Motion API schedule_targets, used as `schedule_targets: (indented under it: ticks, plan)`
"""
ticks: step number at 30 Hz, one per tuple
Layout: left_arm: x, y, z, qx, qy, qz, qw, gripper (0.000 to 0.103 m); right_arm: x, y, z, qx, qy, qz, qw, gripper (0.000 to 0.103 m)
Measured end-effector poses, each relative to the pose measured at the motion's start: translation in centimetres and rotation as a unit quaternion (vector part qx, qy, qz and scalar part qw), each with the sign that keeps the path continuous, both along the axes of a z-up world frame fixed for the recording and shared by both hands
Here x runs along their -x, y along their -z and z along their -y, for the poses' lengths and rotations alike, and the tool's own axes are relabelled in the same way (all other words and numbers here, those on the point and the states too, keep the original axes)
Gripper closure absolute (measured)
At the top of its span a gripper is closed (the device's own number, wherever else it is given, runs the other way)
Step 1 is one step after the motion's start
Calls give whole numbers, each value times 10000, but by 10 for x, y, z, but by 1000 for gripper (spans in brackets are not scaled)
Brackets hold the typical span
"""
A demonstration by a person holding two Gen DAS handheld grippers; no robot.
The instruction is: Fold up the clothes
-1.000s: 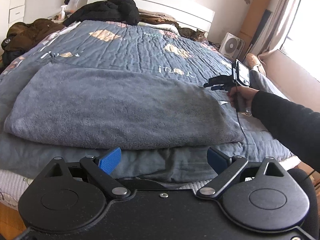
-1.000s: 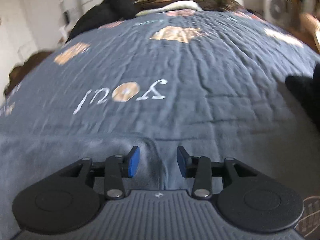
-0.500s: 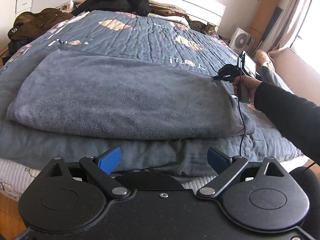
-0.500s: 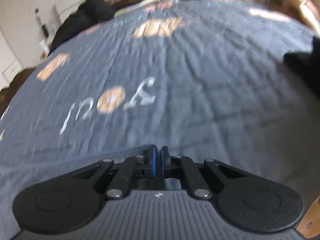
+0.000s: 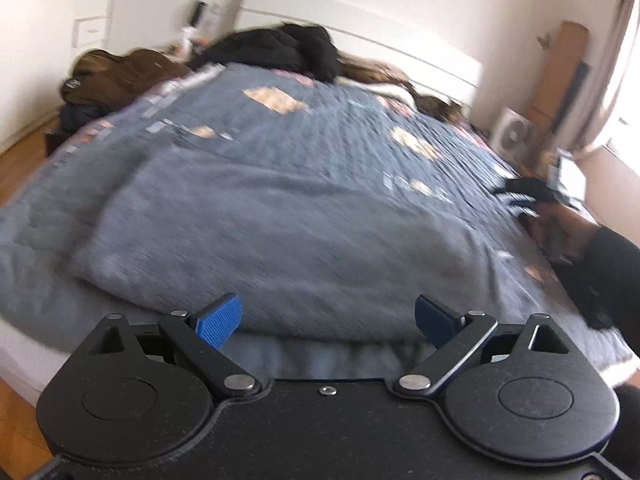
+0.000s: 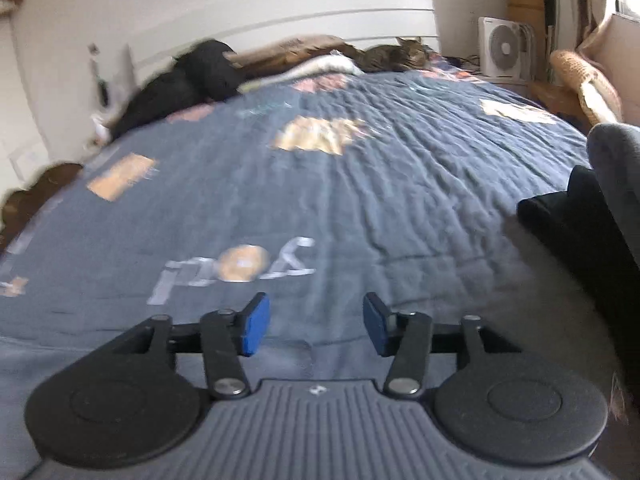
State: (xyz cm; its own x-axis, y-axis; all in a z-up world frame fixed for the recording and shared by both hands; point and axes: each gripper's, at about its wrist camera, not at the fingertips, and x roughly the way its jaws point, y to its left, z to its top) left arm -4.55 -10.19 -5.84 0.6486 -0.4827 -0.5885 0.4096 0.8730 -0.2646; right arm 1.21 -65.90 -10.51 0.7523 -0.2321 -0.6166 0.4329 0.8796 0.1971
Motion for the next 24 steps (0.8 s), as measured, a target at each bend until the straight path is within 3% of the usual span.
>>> schedule_targets:
  ticks: [4, 7, 11, 15, 19, 22, 24]
  plan:
    - [-19, 0, -25, 184, -386, 39, 9991, 7, 44, -19, -65, -93, -670, 217, 9975, 41]
    - [-34, 6, -43, 348, -670, 45, 9971, 7, 74, -10, -108, -433, -899, 311, 9945, 39]
    - [-55, 30, -68, 238, -1140, -153, 9931, 7, 100, 26, -138, -968, -866, 152, 9914, 38]
    - [-69, 50, -94, 383, -1435, -474, 9878, 7, 119, 58, -132, -856, -309, -319, 9953, 38]
    - [-90, 78, -123, 881, -2017, -884, 9715, 8, 138, 64, -112, -843, 286, -426, 9951, 38]
    - [-105, 91, -138, 1266, -2354, -1079, 9576, 9, 144, 49, -113, -1059, 321, 30, 9939, 38]
    - [-110, 97, -141, 1258, -2539, -974, 9541, 9, 139, 35, -125, -1211, 35, 426, 9917, 38]
